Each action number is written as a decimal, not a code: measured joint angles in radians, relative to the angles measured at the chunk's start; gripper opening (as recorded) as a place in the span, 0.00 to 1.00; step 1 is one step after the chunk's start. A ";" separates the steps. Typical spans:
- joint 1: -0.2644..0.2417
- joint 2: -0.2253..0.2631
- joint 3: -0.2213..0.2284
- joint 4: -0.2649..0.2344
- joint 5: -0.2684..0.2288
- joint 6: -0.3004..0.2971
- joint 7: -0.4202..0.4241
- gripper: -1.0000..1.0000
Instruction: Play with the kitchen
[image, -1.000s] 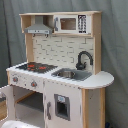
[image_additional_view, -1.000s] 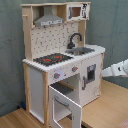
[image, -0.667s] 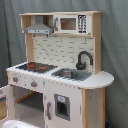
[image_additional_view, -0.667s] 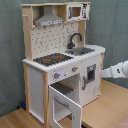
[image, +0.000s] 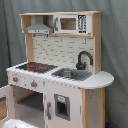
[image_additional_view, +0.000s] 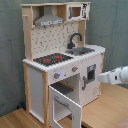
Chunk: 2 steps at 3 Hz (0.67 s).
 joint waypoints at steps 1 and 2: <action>-0.034 -0.027 0.063 0.035 -0.069 0.000 0.032 1.00; -0.048 -0.098 0.126 0.061 -0.120 0.012 0.048 1.00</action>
